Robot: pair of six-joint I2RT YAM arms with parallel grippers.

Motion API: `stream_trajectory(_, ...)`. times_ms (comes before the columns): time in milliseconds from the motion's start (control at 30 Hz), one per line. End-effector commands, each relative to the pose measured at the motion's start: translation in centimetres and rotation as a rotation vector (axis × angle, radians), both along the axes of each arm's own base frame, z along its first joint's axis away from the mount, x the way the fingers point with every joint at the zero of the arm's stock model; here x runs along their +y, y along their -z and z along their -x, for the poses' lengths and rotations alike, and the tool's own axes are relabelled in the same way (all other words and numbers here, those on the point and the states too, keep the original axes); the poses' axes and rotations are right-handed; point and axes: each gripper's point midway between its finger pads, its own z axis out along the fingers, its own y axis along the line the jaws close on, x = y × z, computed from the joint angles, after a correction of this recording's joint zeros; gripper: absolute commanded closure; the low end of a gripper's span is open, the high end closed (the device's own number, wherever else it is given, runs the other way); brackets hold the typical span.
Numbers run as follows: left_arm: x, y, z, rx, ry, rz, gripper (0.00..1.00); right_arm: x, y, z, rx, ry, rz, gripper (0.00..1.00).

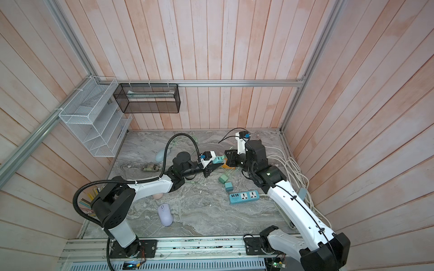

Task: Unplug the wireless mouse
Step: Remove the power cord from the plug, then place the plug at the center of the board.

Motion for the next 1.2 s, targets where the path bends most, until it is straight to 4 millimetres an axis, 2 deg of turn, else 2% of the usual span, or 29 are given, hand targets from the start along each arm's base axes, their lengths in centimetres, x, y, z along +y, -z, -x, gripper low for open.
stream_trajectory(0,2.7,7.7,-2.6,0.229,-0.088,-0.126,1.0,-4.4,-6.3,-2.7,-0.199,0.195,-0.004,1.0)
stream_trajectory(200,3.4,9.4,-8.5,0.271,-0.127,-0.197,1.0,-5.8,-4.7,-3.2,-0.193,0.238,0.03,1.0)
stream_trajectory(367,3.7,10.4,-16.4,0.264,-0.195,-0.327,1.0,-6.5,-2.6,-3.5,-0.167,0.259,0.075,1.0)
stream_trajectory(433,3.2,11.9,-18.9,0.278,-0.196,-0.393,1.0,-6.7,-1.9,-3.4,-0.16,0.259,0.074,1.0)
stream_trajectory(533,2.6,13.7,-21.2,0.297,-0.198,-0.473,1.0,-7.2,-1.1,-3.4,-0.148,0.262,0.073,1.0)
stream_trajectory(600,2.2,14.6,-22.0,0.323,-0.198,-0.487,0.99,-7.6,-0.5,-3.5,-0.142,0.266,0.068,1.0)
stream_trajectory(700,1.1,15.0,-22.4,0.34,-0.186,-0.472,0.9,-7.8,0.1,-3.6,-0.129,0.263,0.052,1.0)
stream_trajectory(967,-2.9,15.8,-21.0,0.35,-0.138,-0.432,0.83,-7.4,1.0,-3.6,-0.108,0.241,0.034,1.0)
stream_trajectory(1000,-3.3,15.4,-21.0,0.353,-0.134,-0.413,0.73,-7.3,1.0,-3.5,-0.106,0.235,0.031,1.0)
stream_trajectory(1067,-3.7,13.8,-21.1,0.364,-0.139,-0.358,0.38,-7.0,1.3,-3.3,-0.099,0.22,0.027,1.0)
stream_trajectory(1100,-3.8,12.6,-21.2,0.359,-0.144,-0.332,0.25,-6.9,1.5,-3.3,-0.095,0.207,0.027,1.0)
stream_trajectory(1167,-3.6,9.7,-21.3,0.341,-0.153,-0.273,0.24,-6.0,2.0,-3.1,-0.081,0.153,0.03,1.0)
